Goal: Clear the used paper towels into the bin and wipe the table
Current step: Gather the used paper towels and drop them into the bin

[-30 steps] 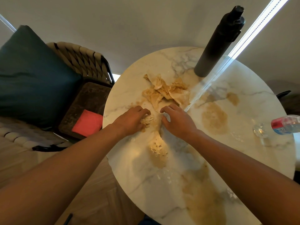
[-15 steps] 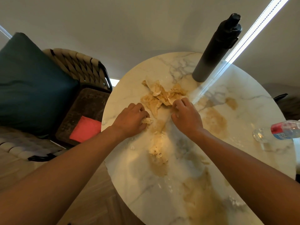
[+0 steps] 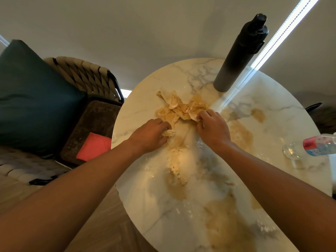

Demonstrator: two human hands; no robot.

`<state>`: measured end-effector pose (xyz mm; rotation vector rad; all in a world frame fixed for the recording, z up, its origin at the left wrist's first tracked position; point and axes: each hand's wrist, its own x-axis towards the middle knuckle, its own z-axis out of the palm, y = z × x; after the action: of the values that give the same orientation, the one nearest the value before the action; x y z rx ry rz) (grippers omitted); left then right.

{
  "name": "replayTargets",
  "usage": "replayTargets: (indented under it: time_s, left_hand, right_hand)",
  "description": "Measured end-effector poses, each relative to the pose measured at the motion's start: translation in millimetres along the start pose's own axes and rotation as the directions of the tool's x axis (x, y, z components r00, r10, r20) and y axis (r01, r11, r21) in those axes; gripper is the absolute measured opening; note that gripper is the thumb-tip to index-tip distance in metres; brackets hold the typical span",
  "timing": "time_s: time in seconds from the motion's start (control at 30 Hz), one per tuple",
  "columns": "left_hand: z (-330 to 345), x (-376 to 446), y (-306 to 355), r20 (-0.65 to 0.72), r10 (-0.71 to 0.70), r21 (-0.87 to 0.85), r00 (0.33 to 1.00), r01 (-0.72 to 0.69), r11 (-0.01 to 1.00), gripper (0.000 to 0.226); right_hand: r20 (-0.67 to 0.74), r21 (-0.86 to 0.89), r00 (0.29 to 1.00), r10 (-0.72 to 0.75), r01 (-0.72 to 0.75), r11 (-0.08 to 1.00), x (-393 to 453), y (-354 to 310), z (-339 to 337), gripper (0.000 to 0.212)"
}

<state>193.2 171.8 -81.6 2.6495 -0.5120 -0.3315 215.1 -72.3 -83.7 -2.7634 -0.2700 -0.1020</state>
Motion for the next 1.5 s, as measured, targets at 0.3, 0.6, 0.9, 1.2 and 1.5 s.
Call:
replayTargets:
  time_s: [0.3, 0.6, 0.9, 1.2, 1.5]
  left_hand:
    - [-10, 2, 26, 0.01, 0.031, 0.041, 0.999, -0.031, 0.999, 0.037]
    - [-27, 2, 75, 0.006, 0.082, 0.064, 0.997, -0.082, 0.995, 0.039]
    - [-30, 2, 131, 0.017, 0.165, 0.081, 0.986, -0.165, 0.983, 0.039]
    - [-14, 16, 204, 0.059, 0.282, 0.147, 0.958, -0.287, 0.946, 0.037]
    - [25, 36, 307, 0.12, 0.442, 0.23, 0.889, -0.458, 0.859, 0.039]
  right_hand:
    - [-0.147, 0.027, 0.988, -0.046, 0.05, 0.998, -37, -1, -24, 0.01]
    - [-0.114, 0.24, 0.993, -0.017, 0.044, 0.97, -86, 15, -64, 0.014]
    - [-0.122, 0.258, 0.993, 0.003, 0.029, 0.966, -124, 39, -105, 0.011]
    - [-0.169, 0.22, 0.982, 0.084, -0.046, 0.974, -176, 80, -150, 0.013]
    - [-0.208, 0.228, 0.939, 0.275, -0.227, 0.947, -247, 152, -192, 0.009]
